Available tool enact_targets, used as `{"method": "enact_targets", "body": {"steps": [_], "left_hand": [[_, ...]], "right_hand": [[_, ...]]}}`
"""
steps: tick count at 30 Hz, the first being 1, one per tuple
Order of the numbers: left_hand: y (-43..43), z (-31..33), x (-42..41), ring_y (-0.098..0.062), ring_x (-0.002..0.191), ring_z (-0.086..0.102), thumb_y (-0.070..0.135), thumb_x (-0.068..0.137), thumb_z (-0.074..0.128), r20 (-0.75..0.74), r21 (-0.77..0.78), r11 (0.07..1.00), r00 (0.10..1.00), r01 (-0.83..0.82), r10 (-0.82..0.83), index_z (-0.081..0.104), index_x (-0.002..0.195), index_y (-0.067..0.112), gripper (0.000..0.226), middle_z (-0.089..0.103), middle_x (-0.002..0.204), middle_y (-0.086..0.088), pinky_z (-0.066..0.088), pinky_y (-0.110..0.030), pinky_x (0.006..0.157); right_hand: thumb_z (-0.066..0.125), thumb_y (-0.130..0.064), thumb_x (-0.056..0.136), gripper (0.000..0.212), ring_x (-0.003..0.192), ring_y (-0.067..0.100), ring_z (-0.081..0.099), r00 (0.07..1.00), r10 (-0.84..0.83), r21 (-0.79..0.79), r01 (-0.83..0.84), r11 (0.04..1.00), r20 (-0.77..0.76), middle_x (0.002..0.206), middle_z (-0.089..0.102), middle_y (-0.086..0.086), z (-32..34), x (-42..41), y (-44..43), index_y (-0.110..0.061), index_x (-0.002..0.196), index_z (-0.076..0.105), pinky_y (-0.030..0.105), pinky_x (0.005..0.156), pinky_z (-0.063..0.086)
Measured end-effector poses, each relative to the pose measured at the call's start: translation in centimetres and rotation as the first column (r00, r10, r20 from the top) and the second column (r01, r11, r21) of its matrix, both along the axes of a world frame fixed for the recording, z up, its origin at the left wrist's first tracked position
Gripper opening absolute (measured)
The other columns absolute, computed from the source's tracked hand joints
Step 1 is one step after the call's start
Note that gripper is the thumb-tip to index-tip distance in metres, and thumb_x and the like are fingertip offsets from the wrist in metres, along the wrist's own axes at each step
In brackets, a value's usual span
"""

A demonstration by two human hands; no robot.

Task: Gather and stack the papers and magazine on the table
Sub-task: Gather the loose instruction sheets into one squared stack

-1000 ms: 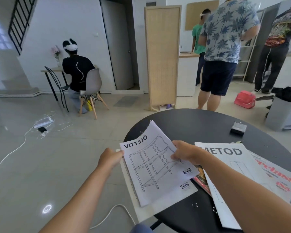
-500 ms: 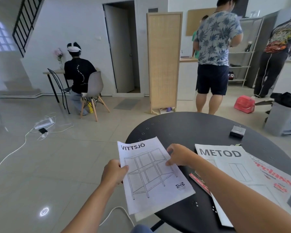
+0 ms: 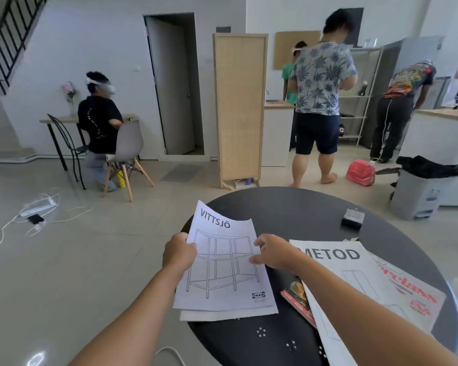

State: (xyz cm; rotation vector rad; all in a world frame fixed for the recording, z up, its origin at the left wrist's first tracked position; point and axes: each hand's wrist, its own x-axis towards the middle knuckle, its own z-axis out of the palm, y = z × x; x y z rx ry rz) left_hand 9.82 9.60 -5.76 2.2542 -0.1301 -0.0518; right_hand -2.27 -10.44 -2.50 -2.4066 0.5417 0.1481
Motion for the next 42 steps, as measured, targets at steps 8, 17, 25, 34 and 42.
{"method": "enact_targets", "body": {"steps": [8, 17, 25, 34, 42], "left_hand": [[-4.2, -0.4, 3.2, -0.025, 0.059, 0.035, 0.006, 0.085, 0.05, 0.016, 0.008, 0.999, 0.999, 0.039, -0.039, 0.037, 0.069, 0.014, 0.022, 0.045, 0.064, -0.004, 0.024, -0.029, 0.053], [-5.0, 2.1, 3.9, -0.02, 0.06, 0.047, 0.008, 0.079, 0.052, 0.006, -0.325, 0.944, 0.999, 0.051, -0.052, 0.058, 0.077, -0.005, 0.014, 0.057, 0.067, -0.006, 0.035, -0.028, 0.057], [-6.6, 6.1, -2.2, -0.018, 0.064, 0.062, 0.001, 0.091, 0.052, -0.093, -0.454, 0.889, 0.989, 0.058, -0.112, 0.065, 0.079, 0.006, 0.018, 0.068, 0.076, -0.007, 0.049, -0.027, 0.055], [-11.4, 3.3, -10.0, -0.033, 0.09, 0.073, 0.0, 0.088, 0.052, -0.246, -0.402, 0.895, 0.92, 0.191, -0.306, 0.069, 0.093, -0.007, 0.019, 0.075, 0.093, -0.016, 0.059, -0.047, 0.081], [-15.0, 2.3, -15.4, -0.016, 0.051, 0.039, 0.002, 0.079, 0.047, -0.198, -0.103, 0.931, 0.91, 0.35, -0.364, 0.038, 0.059, 0.012, 0.024, 0.048, 0.06, 0.001, 0.03, -0.021, 0.045]], "right_hand": [[0.071, -0.034, 0.087, 0.062, 0.124, 0.025, 0.055, 0.997, -0.072, 0.04, 0.071, 0.997, 0.006, 0.141, 0.055, 0.006, -0.4, 1.2, -2.6, -0.017, 0.14, 0.046, 0.039, 0.104, 0.046], [0.056, -0.038, 0.097, 0.073, 0.139, 0.029, 0.039, 0.914, -0.376, 0.384, 0.296, 0.874, 0.151, 0.156, 0.035, 0.01, 1.1, 1.6, -3.0, -0.009, 0.153, 0.02, 0.043, 0.11, 0.037], [0.056, -0.006, 0.093, 0.013, 0.078, 0.024, 0.066, 0.795, -0.548, 0.465, 0.394, 0.793, 0.26, 0.109, 0.072, 0.019, 4.8, -1.7, -4.3, 0.0, 0.098, 0.067, 0.037, 0.076, 0.056], [0.055, -0.001, 0.086, 0.01, 0.081, 0.028, 0.062, 0.825, -0.534, 0.2, 0.501, 0.842, 0.182, 0.089, 0.063, 0.011, 4.6, -10.4, -8.8, -0.006, 0.092, 0.059, 0.044, 0.084, 0.056], [0.051, -0.003, 0.076, 0.011, 0.068, 0.024, 0.053, 0.828, -0.559, -0.044, 0.561, 0.827, 0.051, 0.077, 0.064, 0.013, 1.1, -15.3, -13.1, 0.001, 0.082, 0.059, 0.027, 0.058, 0.04]]}}
